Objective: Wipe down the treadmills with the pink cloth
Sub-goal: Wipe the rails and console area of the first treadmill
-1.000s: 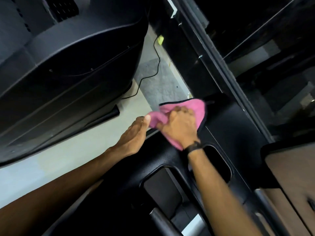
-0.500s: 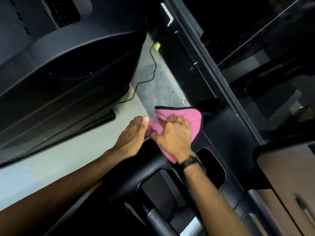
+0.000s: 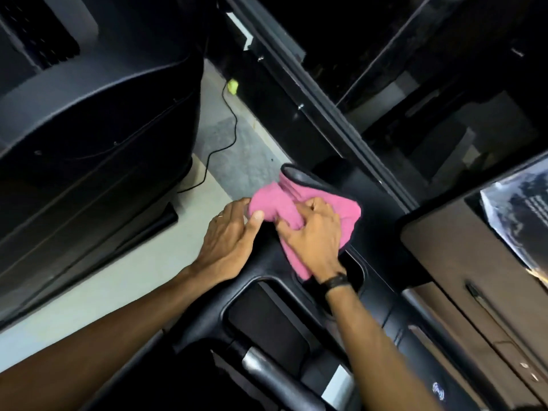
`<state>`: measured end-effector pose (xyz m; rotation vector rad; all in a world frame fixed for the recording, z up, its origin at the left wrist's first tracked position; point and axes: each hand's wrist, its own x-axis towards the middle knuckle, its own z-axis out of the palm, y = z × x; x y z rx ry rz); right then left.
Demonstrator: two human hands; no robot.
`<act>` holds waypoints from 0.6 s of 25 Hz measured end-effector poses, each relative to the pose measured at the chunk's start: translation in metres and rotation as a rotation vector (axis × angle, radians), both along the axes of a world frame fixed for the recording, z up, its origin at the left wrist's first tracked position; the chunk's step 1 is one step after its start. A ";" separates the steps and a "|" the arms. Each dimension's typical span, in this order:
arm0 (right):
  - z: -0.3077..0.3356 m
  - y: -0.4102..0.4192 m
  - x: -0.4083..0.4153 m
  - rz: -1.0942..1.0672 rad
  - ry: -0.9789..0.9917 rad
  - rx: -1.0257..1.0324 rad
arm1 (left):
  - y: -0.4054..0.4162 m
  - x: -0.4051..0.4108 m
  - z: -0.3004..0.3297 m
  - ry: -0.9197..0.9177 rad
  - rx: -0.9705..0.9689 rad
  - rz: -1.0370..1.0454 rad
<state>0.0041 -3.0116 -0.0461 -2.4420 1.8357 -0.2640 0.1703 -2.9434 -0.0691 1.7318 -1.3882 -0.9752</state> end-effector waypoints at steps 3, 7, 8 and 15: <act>0.018 -0.039 -0.043 -0.213 -0.029 -0.006 | -0.006 -0.008 0.003 -0.086 -0.081 -0.062; 0.024 0.027 -0.103 -0.369 -0.091 -0.027 | -0.006 -0.014 -0.003 -0.148 -0.101 -0.152; 0.022 0.049 -0.112 -0.343 -0.083 -0.075 | -0.005 -0.017 -0.006 -0.172 -0.114 -0.176; 0.026 0.020 -0.119 -0.315 0.044 -0.027 | -0.004 -0.025 -0.022 -0.300 -0.102 -0.329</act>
